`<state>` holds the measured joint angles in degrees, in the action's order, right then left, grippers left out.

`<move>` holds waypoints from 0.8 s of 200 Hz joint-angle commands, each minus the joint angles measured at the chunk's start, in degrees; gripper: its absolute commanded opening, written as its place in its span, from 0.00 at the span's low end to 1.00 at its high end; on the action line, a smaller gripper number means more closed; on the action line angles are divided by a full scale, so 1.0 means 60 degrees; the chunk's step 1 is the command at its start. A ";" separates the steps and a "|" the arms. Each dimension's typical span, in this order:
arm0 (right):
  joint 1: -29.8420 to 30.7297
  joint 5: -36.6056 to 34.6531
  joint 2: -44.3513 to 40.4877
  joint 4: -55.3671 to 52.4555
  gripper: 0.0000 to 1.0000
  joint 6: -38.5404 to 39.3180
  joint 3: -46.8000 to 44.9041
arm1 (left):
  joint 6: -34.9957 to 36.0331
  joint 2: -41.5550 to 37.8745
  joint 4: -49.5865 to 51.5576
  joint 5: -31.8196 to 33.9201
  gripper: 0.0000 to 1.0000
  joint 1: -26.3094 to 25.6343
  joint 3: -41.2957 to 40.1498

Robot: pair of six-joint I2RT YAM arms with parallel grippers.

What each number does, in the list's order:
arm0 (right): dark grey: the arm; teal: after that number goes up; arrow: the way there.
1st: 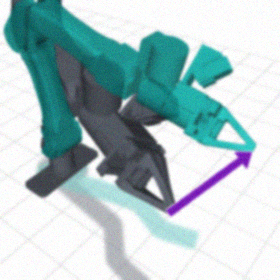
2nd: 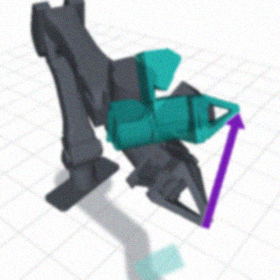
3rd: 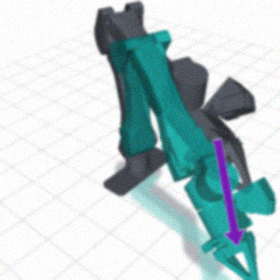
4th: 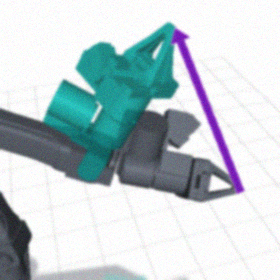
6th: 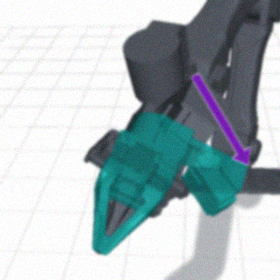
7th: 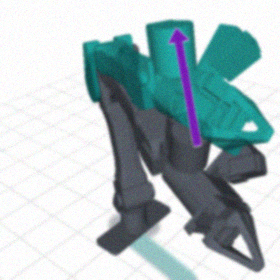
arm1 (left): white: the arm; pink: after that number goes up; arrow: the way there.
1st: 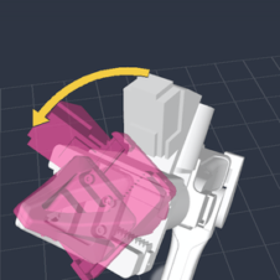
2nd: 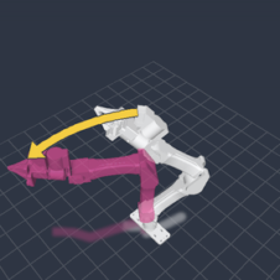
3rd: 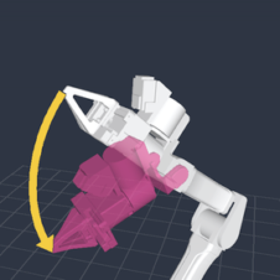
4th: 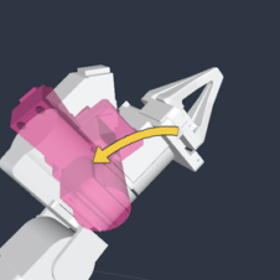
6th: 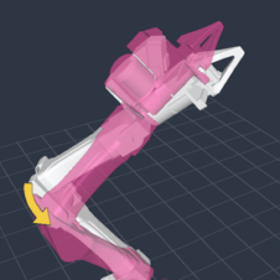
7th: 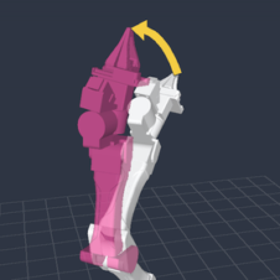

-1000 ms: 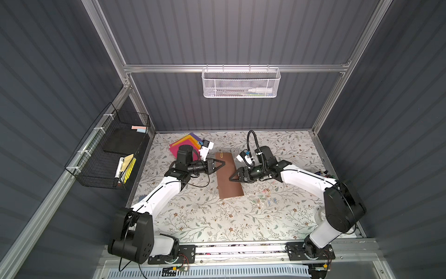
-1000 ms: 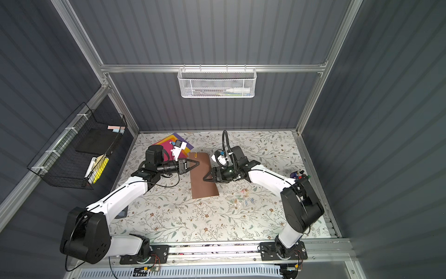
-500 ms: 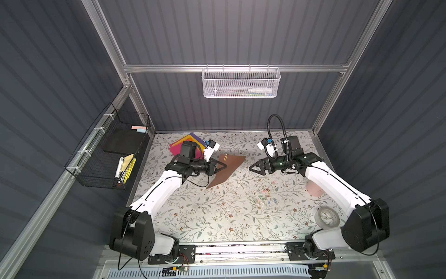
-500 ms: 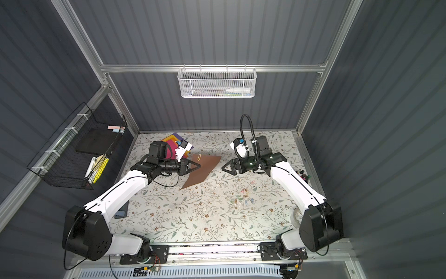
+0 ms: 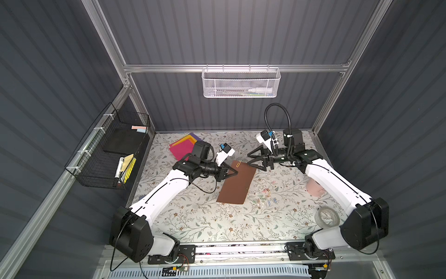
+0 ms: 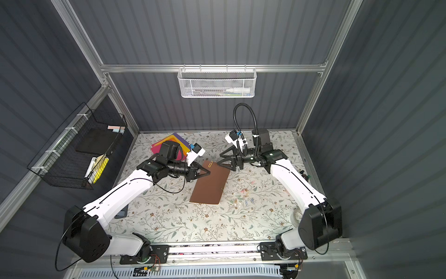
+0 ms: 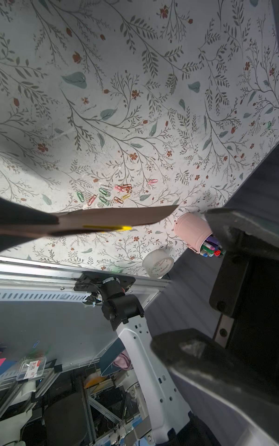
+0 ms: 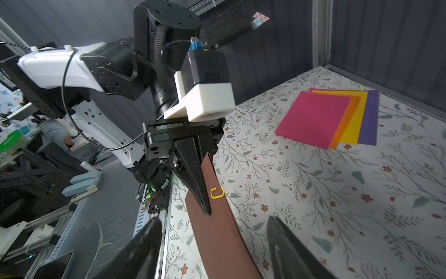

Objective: Unclip the paperclips from the documents
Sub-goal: Remove the paper clip from the document.

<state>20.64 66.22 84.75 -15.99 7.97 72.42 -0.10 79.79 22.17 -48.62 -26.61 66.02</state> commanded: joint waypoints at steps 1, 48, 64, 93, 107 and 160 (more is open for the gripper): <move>0.0199 0.1037 0.0353 0.0162 0.67 0.0141 0.0231 | 0.0319 -0.0072 0.0263 -0.0101 0.00 -0.0148 0.0225; 0.0497 0.1076 0.0713 0.0149 0.59 0.0077 0.0417 | 0.0357 0.0041 0.0274 -0.0145 0.00 -0.0267 0.0259; 0.0571 0.1100 0.0773 0.0009 0.53 0.0139 0.0472 | 0.0373 0.0061 0.0289 -0.0122 0.00 -0.0281 0.0276; 0.0629 0.1081 0.0817 -0.0186 0.33 0.0210 0.0506 | 0.0394 0.0046 0.0294 -0.0146 0.00 -0.0282 0.0298; 0.0624 0.1094 0.0803 -0.0281 0.27 0.0302 0.0484 | 0.0383 0.0039 0.0295 -0.0143 0.00 -0.0278 0.0301; 0.0626 0.1005 0.0825 -0.0380 0.05 0.0325 0.0484 | 0.0390 0.0032 0.0302 -0.0129 0.00 -0.0282 0.0280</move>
<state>24.12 71.44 89.36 -17.50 8.43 74.08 0.78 79.79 23.00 -48.66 -27.99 66.02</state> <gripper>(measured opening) 0.100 0.054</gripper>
